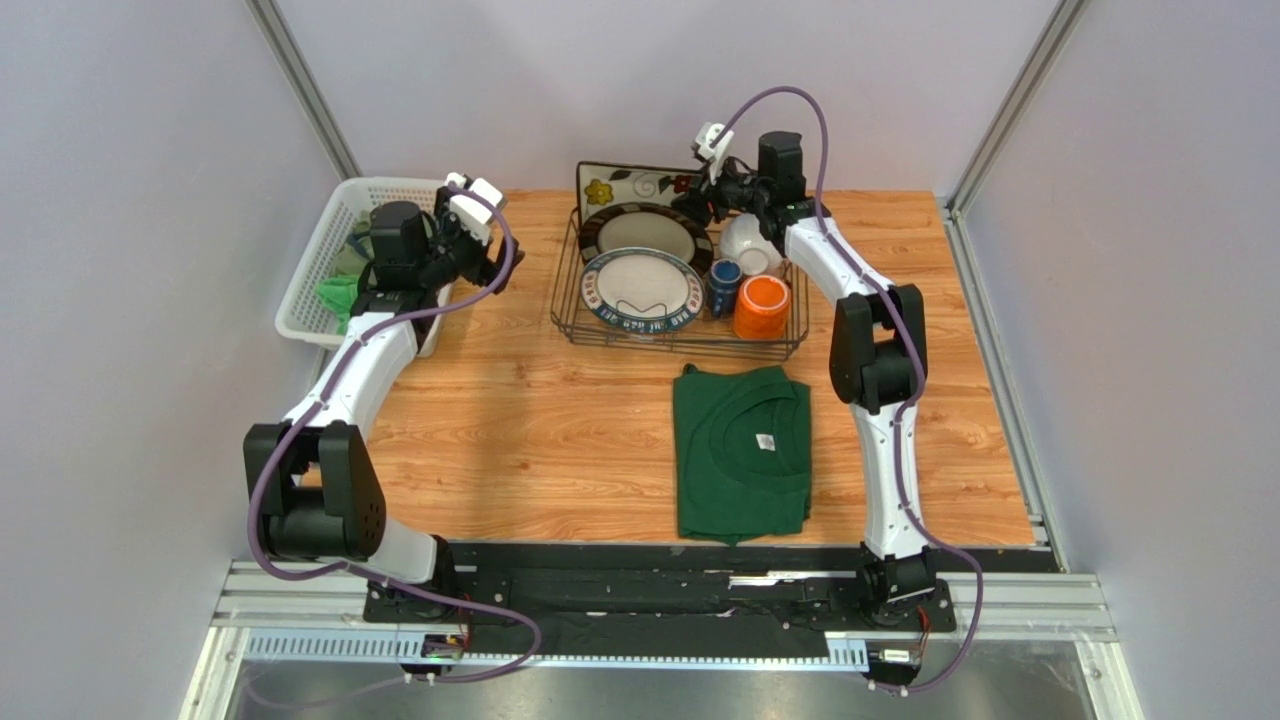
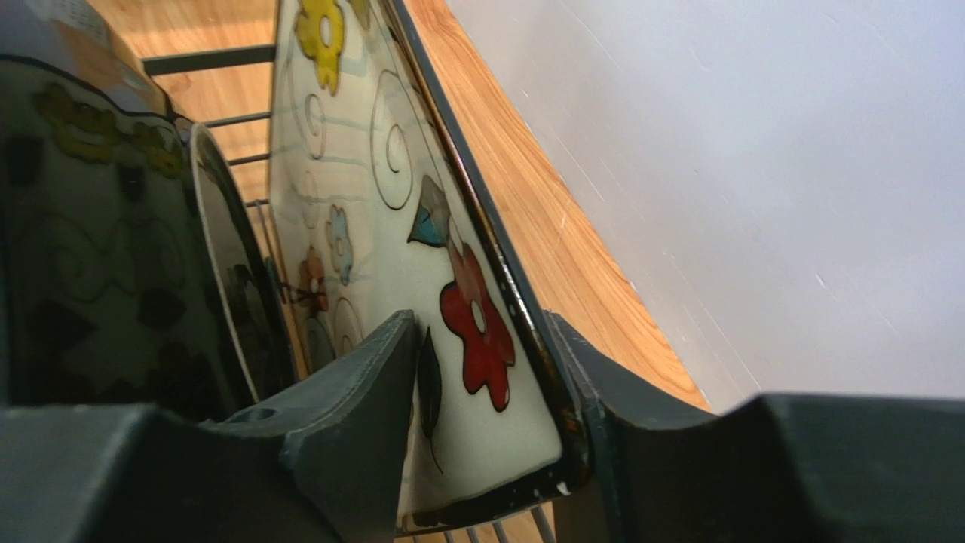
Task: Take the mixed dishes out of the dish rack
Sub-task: Pick up the plate from the dish rack.
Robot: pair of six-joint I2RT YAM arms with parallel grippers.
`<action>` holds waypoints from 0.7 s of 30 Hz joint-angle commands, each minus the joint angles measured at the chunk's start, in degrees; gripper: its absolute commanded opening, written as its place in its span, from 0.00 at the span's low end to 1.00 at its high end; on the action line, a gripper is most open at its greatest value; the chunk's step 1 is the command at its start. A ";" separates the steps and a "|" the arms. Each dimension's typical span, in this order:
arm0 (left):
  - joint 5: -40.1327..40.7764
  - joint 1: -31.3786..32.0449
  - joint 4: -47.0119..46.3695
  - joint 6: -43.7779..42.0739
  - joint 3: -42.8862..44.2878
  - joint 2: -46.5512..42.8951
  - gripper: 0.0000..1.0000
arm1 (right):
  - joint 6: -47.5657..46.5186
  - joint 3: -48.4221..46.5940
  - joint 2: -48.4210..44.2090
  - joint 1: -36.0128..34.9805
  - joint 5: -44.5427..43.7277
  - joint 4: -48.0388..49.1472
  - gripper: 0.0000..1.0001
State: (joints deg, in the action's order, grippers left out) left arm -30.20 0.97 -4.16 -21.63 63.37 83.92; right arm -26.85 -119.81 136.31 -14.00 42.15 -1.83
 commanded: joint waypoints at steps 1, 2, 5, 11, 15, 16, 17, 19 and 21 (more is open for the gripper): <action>-2.59 -0.45 -3.31 -1.75 1.84 0.37 0.87 | -0.39 -2.36 1.41 0.29 0.56 5.16 0.42; -2.67 -0.45 -3.48 -1.66 1.84 0.37 0.88 | -0.57 -2.36 1.33 0.20 0.65 5.25 0.39; -3.11 -0.45 -3.48 -1.75 1.75 0.37 0.88 | -1.01 -2.10 0.80 0.38 0.39 5.52 0.33; -3.29 -0.45 -3.75 -2.36 1.14 0.02 0.89 | -2.68 -2.01 -0.34 0.38 -0.66 6.04 0.07; -3.55 -0.45 -4.27 -3.59 0.35 -0.51 0.89 | -4.17 -2.10 -1.40 0.38 -1.28 6.13 0.01; -3.64 -0.45 -4.62 -3.86 0.09 -0.69 0.89 | -4.35 -2.27 -1.75 0.29 -1.46 6.13 0.01; -3.73 -0.45 -4.80 -4.03 -0.27 -0.77 0.89 | -4.44 -2.36 -2.10 0.38 -1.46 6.22 0.00; -3.91 -0.45 -5.24 -4.56 -0.79 -1.04 0.89 | -4.96 -2.71 -2.63 0.38 -1.46 6.22 0.00; -4.69 -0.45 -5.50 -5.44 -1.41 -1.39 0.89 | -5.05 -2.97 -3.15 0.46 -1.37 6.22 0.00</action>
State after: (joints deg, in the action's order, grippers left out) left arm -32.27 0.95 -6.70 -24.23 63.02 84.05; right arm -26.09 -119.92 136.42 -13.67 45.58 -1.15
